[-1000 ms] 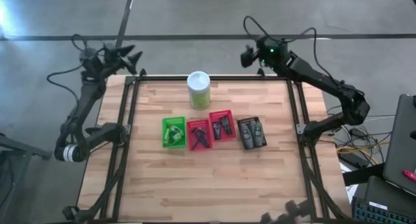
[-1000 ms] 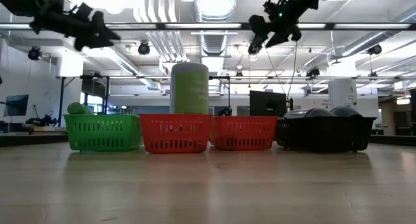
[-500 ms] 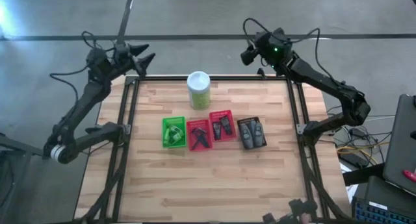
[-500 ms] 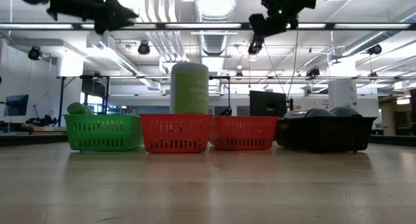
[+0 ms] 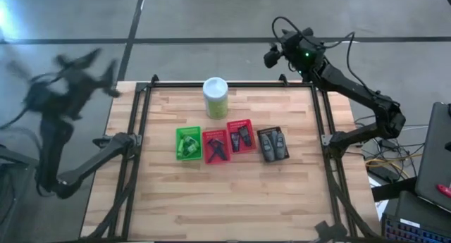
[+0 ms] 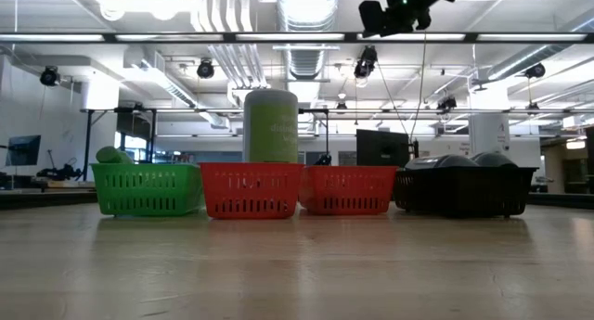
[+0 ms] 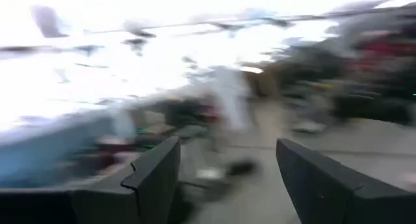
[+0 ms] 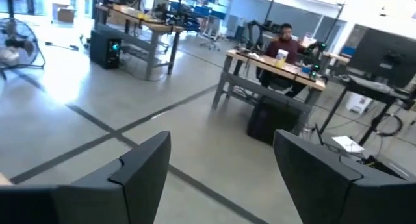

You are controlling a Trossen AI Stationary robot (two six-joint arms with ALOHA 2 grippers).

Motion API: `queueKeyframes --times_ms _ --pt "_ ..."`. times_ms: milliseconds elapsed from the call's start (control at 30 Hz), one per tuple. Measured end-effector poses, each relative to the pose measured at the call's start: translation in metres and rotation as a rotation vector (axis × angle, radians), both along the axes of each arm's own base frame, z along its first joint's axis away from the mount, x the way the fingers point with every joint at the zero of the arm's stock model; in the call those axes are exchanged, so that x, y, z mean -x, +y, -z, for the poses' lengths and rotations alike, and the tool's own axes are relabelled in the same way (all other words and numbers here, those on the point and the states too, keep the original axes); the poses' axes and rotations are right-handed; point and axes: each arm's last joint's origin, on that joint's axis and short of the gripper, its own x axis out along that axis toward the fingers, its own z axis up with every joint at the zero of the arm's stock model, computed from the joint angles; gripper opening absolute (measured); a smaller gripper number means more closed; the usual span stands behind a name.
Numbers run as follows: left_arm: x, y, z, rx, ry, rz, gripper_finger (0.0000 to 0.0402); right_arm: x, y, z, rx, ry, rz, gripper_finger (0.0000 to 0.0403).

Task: Pick & Place Travel size toiletries
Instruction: Return to Home Position

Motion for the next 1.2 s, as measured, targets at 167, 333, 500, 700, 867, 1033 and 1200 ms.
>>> queueKeyframes --times_ms 167,333,500,700,867,1033,1200 --pt "0.008 -0.002 0.005 -0.023 0.092 -0.239 0.0259 -0.001 -0.001 0.001 -0.013 -0.014 -0.005 0.0275" --pt "-0.008 0.031 0.028 0.115 0.264 -0.329 0.0259 0.002 -0.005 0.003 -0.034 -0.038 0.021 0.0263" --pt "-0.007 0.034 0.021 0.121 0.215 -0.316 0.0259 0.001 -0.004 0.006 -0.070 -0.019 0.014 0.0244" --pt "-0.007 0.020 0.000 0.072 0.083 0.007 0.0259 0.002 -0.004 0.009 -0.093 -0.010 0.024 0.0225" --pt "-0.006 -0.004 -0.034 -0.174 -0.093 0.412 0.0259 0.001 -0.003 0.008 -0.090 -0.023 0.016 0.0219" --pt "0.005 -0.021 -0.051 -0.397 -0.199 0.303 0.0259 -0.002 -0.001 -0.010 -0.035 -0.072 -0.149 0.0227" --pt "0.017 -0.021 -0.040 -0.346 -0.150 -0.159 0.0259 -0.008 -0.005 -0.017 0.048 -0.093 -0.159 0.0238"
